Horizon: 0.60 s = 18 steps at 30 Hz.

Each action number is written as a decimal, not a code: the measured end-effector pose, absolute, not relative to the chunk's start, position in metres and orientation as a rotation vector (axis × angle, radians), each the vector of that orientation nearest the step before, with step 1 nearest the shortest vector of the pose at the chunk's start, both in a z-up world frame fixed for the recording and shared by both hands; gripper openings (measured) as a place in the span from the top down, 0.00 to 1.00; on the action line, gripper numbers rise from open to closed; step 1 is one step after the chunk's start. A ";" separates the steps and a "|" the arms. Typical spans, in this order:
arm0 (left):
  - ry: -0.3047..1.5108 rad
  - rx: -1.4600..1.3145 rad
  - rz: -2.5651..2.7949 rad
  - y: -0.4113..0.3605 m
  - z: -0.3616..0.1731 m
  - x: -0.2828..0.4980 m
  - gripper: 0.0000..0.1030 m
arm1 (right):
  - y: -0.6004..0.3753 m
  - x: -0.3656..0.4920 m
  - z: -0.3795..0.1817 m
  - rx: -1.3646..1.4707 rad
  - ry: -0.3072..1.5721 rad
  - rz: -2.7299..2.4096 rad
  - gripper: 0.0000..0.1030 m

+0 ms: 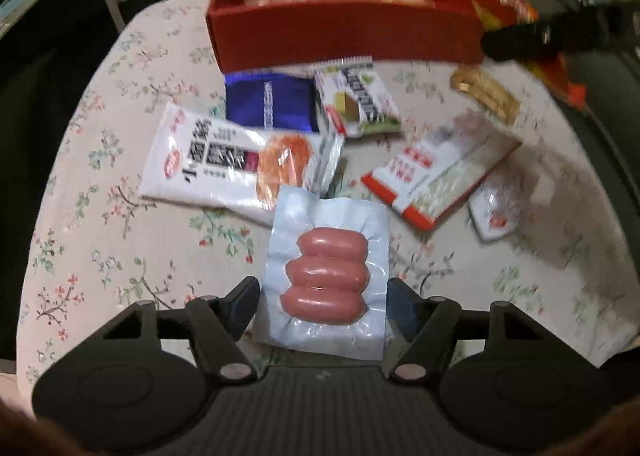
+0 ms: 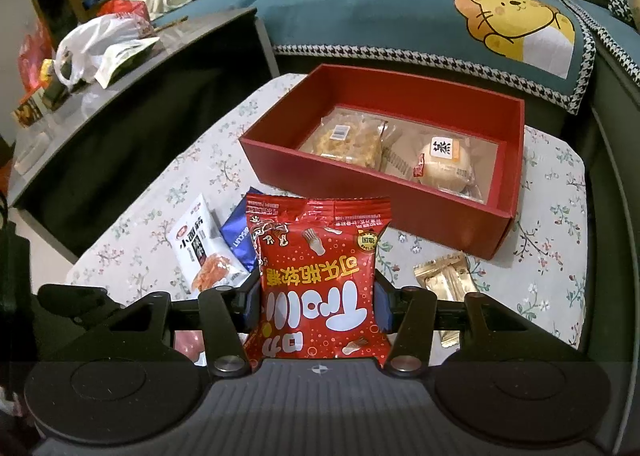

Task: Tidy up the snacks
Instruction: 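Lift the sausage pack and Trolli bag and carry both over the red box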

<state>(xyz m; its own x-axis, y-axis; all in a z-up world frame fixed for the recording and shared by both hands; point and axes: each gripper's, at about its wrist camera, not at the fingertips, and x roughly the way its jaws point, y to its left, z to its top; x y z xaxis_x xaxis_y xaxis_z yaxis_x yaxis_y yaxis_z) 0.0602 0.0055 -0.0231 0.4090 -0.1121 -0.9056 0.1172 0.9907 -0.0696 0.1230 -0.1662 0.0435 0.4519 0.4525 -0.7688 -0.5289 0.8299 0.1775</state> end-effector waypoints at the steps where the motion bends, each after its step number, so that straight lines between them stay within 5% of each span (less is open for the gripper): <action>1: 1.131 -0.003 -0.145 0.006 -0.019 0.060 0.00 | -0.167 0.123 0.044 -0.089 0.917 0.605 0.42; 18: 0.939 -0.130 -0.172 0.012 0.033 0.107 0.00 | -0.176 0.137 0.054 -0.052 0.876 0.537 0.42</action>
